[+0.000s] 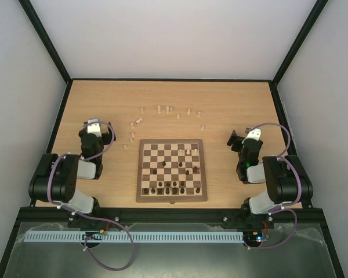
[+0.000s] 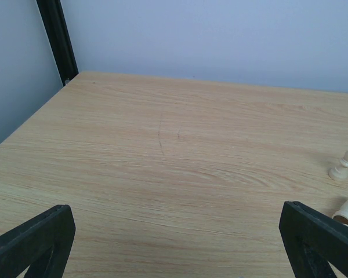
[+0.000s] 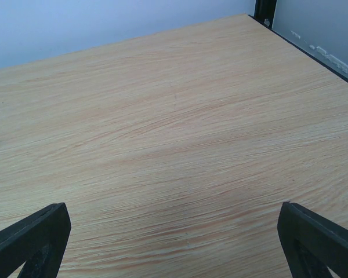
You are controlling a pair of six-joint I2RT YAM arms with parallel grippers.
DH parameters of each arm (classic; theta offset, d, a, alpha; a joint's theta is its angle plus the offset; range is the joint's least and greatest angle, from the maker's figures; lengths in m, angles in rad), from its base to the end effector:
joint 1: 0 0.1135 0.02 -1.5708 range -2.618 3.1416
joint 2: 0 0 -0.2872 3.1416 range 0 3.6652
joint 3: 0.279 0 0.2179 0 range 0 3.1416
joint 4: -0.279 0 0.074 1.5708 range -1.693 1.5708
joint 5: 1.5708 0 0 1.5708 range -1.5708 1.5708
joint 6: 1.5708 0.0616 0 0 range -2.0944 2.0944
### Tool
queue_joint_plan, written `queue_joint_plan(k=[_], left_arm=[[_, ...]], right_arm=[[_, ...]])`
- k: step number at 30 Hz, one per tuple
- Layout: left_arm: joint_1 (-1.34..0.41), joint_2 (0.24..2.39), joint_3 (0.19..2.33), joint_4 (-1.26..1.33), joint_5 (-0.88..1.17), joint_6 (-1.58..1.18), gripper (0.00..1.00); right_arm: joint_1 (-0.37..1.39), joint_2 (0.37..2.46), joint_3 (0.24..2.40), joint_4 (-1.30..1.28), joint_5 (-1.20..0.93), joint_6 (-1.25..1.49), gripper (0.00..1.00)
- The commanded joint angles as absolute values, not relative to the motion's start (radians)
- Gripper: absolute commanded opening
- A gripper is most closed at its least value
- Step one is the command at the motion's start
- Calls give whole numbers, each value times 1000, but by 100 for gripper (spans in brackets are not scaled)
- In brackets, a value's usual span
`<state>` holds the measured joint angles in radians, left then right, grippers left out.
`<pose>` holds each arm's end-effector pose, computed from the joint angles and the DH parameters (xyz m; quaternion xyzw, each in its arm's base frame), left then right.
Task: Set up the chess pieces on the board
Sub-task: Pick up the chess piece from the chessboard.
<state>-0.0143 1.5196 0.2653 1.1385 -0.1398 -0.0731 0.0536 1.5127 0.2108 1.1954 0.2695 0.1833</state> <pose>0.2617 0.0048 0.2043 -0.0683 0.7433 0.0231 0.6650 0.2500 -0.0030 0.2000 0.1374 0.7296 -0.0209 0.6696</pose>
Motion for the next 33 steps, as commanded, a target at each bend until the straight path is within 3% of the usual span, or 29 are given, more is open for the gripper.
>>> queue_joint_plan(k=[1, 18, 23, 33], left_arm=[[-8, 1523, 269, 1192, -130, -67, 100], [-11, 1519, 265, 1199, -136, -64, 99], [-65, 1406, 320, 995, -239, -52, 99], [-190, 1116, 473, 673, -146, -167, 99]], right_arm=[[57, 1516, 226, 1242, 281, 176, 99], [57, 1509, 233, 1232, 260, 165, 99], [58, 1340, 371, 829, 379, 218, 99], [58, 920, 510, 402, 298, 485, 99]])
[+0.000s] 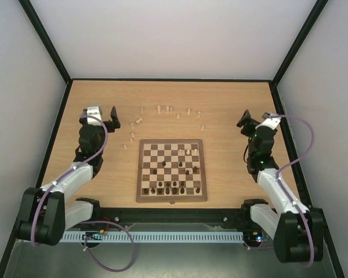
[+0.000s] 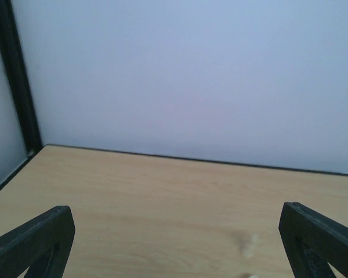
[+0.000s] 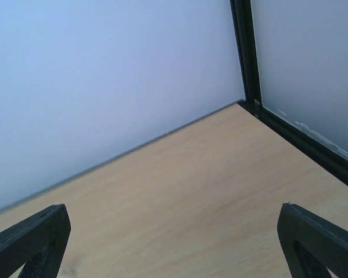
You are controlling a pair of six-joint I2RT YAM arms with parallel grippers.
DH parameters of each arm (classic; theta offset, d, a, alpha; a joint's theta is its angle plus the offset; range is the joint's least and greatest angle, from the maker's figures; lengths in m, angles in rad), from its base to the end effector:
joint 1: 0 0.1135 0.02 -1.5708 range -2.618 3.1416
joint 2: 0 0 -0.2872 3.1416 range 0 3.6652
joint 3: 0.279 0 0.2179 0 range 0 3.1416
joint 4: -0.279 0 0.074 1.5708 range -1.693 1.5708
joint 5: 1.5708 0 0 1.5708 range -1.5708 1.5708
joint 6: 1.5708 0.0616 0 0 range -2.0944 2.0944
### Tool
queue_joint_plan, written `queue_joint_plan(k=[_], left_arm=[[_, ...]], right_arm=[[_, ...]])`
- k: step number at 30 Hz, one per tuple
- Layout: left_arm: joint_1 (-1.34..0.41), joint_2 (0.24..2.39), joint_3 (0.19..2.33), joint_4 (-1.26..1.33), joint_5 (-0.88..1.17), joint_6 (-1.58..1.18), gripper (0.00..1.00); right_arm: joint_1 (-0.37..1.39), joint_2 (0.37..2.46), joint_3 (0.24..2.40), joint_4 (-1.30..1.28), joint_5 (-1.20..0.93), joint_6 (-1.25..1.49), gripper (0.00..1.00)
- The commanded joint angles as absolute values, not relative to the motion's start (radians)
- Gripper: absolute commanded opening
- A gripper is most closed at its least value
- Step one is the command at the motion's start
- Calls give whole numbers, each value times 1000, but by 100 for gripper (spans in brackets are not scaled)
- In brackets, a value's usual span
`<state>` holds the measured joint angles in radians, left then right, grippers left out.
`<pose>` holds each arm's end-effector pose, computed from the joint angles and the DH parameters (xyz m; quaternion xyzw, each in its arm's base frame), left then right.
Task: Set up the chess pieces on the board
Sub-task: Pick up the chess piece from the chessboard.
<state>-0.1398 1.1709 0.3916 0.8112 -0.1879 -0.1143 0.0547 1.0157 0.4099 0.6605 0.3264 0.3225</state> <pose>0.2331 -0.0212 0.2778 -0.0585 0.6935 -0.0259 0.7176 0.2079 -0.0084 0.2949 0.2075 0.6565 0.0246 0.7248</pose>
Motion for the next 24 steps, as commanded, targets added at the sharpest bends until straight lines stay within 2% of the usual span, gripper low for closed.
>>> queue_joint_plan(k=[1, 4, 9, 12, 15, 19, 24], left_arm=[[-217, 1107, 506, 645, -146, -170, 99], [-289, 1101, 610, 553, -146, -192, 100], [-332, 1144, 856, 285, -100, -335, 100], [-354, 1172, 943, 140, -29, -382, 99], [-385, 1136, 927, 121, 25, -407, 100], [-386, 1075, 869, 44, 26, -447, 100], [-382, 954, 681, 208, 134, -523, 99]], right_arm=[[58, 899, 531, 365, 262, 510, 99], [58, 882, 672, 218, 96, 575, 99], [58, 917, 766, 166, -254, 552, 99], [57, 919, 777, 80, -255, 640, 99], [57, 875, 759, 73, -318, 684, 99], [58, 908, 850, -61, -420, 623, 99], [97, 986, 908, -172, -358, 541, 99]])
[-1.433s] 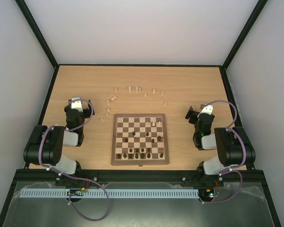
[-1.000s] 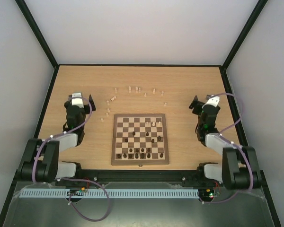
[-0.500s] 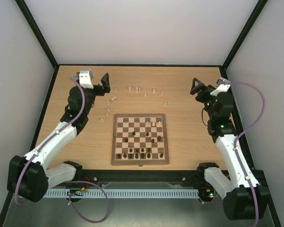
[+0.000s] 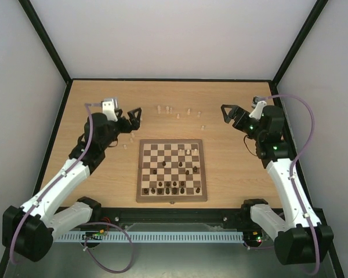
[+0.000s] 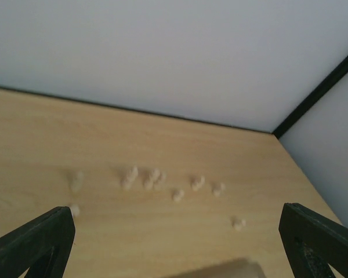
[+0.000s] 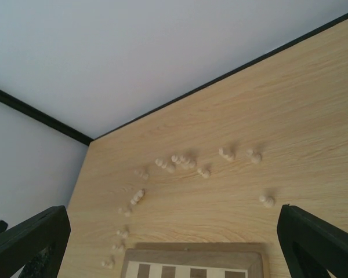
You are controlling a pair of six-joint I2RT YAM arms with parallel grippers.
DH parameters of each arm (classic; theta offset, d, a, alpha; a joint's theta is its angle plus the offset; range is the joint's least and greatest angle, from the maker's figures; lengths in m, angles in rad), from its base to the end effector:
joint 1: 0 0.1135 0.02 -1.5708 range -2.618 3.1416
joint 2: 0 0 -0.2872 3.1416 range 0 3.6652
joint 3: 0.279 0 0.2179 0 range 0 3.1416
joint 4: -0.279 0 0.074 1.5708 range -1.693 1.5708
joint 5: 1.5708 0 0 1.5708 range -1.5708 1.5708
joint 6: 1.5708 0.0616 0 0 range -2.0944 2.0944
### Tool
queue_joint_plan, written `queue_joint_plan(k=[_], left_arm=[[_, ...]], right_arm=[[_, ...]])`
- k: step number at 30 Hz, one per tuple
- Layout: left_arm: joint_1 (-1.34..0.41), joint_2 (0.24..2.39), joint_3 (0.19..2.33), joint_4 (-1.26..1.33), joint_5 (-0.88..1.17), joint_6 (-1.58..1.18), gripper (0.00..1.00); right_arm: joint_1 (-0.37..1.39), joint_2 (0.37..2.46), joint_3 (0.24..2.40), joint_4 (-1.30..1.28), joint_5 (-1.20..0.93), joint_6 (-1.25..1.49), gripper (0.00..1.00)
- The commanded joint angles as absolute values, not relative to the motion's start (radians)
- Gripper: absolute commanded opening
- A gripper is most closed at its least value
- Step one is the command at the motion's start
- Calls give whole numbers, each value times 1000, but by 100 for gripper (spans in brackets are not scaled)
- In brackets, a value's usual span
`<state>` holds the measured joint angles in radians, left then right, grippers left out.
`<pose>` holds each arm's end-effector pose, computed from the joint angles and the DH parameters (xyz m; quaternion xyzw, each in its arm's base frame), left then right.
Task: Set up the chess pieces on the board
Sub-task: Pick up the chess piece from the chessboard.
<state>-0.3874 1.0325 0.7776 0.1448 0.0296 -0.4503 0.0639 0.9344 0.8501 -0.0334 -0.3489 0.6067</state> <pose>0.2080 -0.0868 0.3504 -0.0135 0.7448 -0.2814 0.6049 0.1923 0.0334 0.3711 0.0863 0.7401 0.3378 0.5751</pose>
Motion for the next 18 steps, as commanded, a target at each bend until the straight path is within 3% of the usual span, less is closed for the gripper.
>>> queue_joint_plan(k=[1, 9, 18], left_arm=[[-383, 946, 668, 223, 150, -524, 99], [-379, 1059, 718, 132, 129, -547, 99], [-383, 1150, 838, -132, 4, -573, 99]], right_arm=[[124, 1008, 916, -190, -331, 525, 99], [389, 1252, 1009, -259, -21, 461, 99], [544, 1460, 1123, -383, 182, 458, 99]])
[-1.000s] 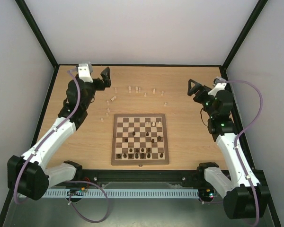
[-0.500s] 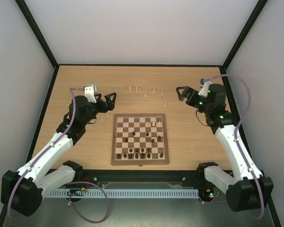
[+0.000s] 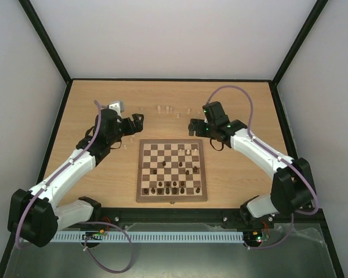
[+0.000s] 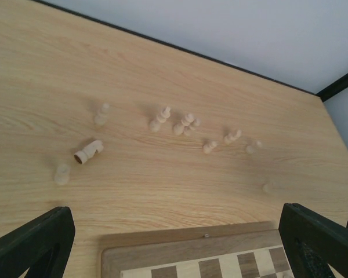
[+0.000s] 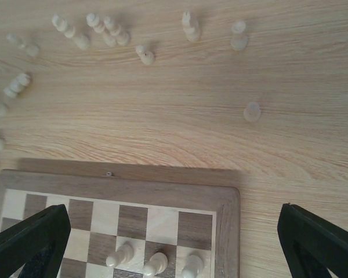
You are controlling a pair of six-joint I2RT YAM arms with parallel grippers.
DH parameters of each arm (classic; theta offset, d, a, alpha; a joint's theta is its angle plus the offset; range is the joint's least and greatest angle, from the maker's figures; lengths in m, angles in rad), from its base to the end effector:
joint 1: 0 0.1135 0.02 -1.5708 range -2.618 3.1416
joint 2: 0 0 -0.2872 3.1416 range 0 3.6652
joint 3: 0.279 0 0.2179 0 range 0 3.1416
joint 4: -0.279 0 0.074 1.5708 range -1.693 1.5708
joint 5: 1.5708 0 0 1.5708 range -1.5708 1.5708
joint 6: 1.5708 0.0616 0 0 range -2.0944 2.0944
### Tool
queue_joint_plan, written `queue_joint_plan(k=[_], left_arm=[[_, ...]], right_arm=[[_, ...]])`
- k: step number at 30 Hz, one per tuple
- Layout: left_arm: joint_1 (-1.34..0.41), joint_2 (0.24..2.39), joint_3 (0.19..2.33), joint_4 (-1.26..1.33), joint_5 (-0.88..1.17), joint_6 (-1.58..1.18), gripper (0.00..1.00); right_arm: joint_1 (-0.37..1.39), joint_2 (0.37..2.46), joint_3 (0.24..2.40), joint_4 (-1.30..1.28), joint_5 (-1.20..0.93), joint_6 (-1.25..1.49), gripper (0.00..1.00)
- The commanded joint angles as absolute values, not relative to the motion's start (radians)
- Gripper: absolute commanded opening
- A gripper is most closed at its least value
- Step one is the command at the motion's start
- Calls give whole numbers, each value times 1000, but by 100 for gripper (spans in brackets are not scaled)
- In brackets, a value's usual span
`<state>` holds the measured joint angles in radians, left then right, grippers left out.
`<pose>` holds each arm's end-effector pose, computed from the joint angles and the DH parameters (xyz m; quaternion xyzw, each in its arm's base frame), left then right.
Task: Set up the chess pieces on the board
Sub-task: Pick up the chess piece from the chessboard.
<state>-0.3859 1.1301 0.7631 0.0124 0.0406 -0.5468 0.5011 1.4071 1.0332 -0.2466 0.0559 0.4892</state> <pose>0.2229 -0.0933 0.3070 -0.0544 0.8188 -0.2717 0.5027 0.2651 0.1413 0.2974 0.0075 0.8889 0.1954 0.4142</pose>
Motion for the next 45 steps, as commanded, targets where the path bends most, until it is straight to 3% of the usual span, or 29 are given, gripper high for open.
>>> queue_joint_plan(k=[1, 8, 13, 19, 28, 45], left_arm=[[-382, 1158, 849, -169, 24, -583, 99], [-413, 1059, 652, -34, 164, -599, 100], [-468, 993, 636, -113, 57, -612, 99], [-492, 1006, 639, -153, 59, -615, 100], [-583, 953, 604, -195, -100, -643, 100], [-586, 886, 591, -274, -155, -638, 99]], right_arm=[[557, 1468, 1128, -407, 195, 454, 98], [644, 1305, 912, -379, 273, 505, 89], [665, 1223, 817, -437, 213, 563, 67], [769, 1205, 786, -475, 270, 595, 54], [871, 1231, 771, -510, 312, 662, 51], [943, 1387, 822, -497, 353, 735, 28]])
